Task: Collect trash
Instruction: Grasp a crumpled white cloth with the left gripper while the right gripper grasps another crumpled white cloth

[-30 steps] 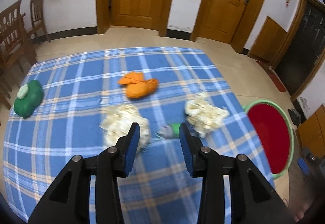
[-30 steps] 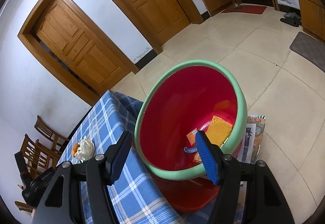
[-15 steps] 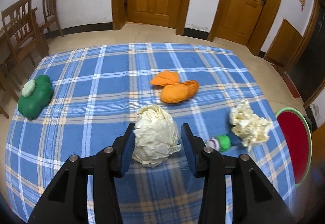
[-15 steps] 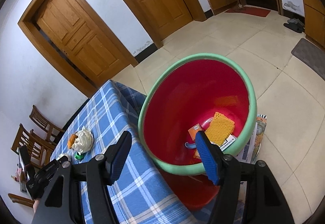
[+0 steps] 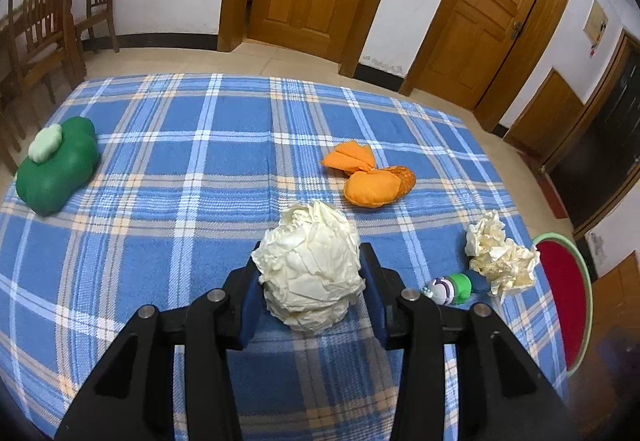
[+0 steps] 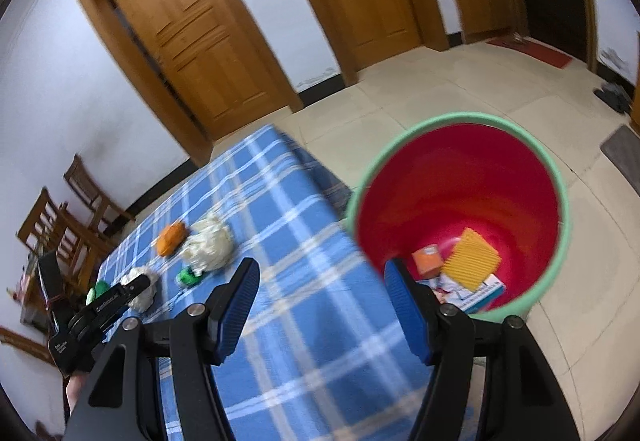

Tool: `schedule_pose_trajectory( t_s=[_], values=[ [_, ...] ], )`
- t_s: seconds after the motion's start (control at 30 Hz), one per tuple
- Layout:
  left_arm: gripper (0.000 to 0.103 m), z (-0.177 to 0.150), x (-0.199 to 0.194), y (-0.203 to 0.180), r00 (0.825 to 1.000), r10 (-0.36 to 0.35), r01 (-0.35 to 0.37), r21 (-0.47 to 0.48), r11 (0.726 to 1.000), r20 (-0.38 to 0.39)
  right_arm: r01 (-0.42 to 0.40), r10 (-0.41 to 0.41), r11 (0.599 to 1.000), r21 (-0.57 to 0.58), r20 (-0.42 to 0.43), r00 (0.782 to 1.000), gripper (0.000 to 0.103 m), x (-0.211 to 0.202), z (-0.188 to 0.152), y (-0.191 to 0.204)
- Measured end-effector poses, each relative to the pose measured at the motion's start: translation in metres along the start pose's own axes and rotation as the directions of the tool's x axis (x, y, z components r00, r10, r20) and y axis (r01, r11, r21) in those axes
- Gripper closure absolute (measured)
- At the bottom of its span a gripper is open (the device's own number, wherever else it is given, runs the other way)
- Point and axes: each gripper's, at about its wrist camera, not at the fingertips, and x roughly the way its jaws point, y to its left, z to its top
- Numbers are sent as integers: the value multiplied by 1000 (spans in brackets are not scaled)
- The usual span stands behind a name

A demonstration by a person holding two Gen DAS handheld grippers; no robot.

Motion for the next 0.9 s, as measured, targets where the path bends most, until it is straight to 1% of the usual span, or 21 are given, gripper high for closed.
schedule_pose_trajectory(
  t_s=[0.2, 0.4, 0.5, 0.7, 0.9],
  values=[
    [62, -2, -7, 13, 999, -35, 36, -26, 999, 30, -23, 23, 997, -74, 2, 1000, 33, 20, 4, 38],
    [62, -2, -17, 23, 998, -39, 42, -49, 998, 58, -41, 39, 990, -135, -18, 999, 33, 52, 3, 70],
    [62, -3, -21, 27, 997, -17, 21, -54, 998, 80, -41, 36, 985, -166, -31, 999, 33, 68, 2, 85],
    [62, -1, -20, 33, 996, -12, 18, -63, 998, 90, -45, 34, 981, -189, -62, 997, 33, 95, 4, 102],
    [62, -1, -20, 35, 995, -4, 12, -75, 997, 99, -52, 35, 978, -204, -86, 996, 33, 112, 5, 109]
  ],
)
